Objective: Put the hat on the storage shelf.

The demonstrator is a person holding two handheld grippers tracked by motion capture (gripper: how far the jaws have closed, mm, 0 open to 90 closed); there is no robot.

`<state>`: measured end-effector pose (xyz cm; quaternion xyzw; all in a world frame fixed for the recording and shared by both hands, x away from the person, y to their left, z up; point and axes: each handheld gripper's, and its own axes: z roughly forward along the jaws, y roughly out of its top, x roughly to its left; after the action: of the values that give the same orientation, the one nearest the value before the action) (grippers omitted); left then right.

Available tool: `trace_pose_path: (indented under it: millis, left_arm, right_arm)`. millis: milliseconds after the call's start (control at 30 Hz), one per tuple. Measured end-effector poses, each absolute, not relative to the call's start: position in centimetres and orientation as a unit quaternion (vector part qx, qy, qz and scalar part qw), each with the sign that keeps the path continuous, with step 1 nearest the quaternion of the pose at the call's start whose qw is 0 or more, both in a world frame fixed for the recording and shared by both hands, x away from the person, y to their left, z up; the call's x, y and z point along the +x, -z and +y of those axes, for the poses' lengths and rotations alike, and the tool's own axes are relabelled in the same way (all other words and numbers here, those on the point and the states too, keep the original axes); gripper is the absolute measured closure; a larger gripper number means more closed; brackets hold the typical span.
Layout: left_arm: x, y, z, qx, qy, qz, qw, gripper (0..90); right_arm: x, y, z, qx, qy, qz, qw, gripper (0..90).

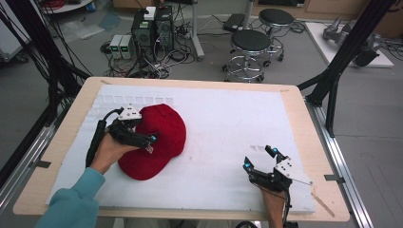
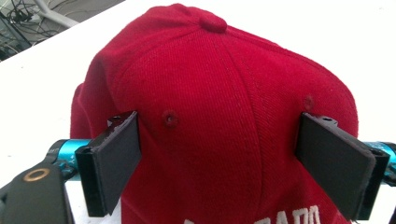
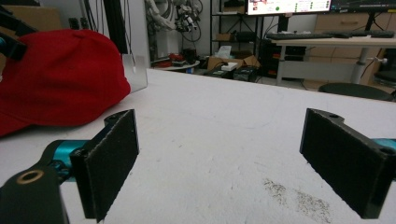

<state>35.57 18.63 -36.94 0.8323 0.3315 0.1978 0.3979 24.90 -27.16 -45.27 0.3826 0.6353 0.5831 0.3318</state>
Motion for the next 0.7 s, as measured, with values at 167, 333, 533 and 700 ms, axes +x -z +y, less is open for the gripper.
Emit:
trace_pose_path:
  millis: [167, 333, 533, 700]
  left_arm:
    - [35.8, 37.5, 18.0, 0.841, -0.193, 0.332, 0.382, 15.4]
    - [36.2, 38.0, 17.7, 0.844, -0.187, 0.334, 0.375, 17.9]
    - [36.6, 38.4, 17.3, 0.846, -0.183, 0.335, 0.372, 21.2]
    - [36.7, 38.6, 17.2, 0.847, -0.176, 0.336, 0.372, 27.9]
  right_arm:
    - [24.8, 45.3, -27.1, 0.384, -0.584, 0.633, 0.331, 10.6]
    - [24.8, 45.3, -27.1, 0.385, -0.585, 0.633, 0.331, 10.6]
    - [24.8, 45.3, -27.1, 0.384, -0.584, 0.633, 0.333, 10.6]
    - [24.8, 45.3, -27.1, 0.385, -0.584, 0.633, 0.333, 10.6]
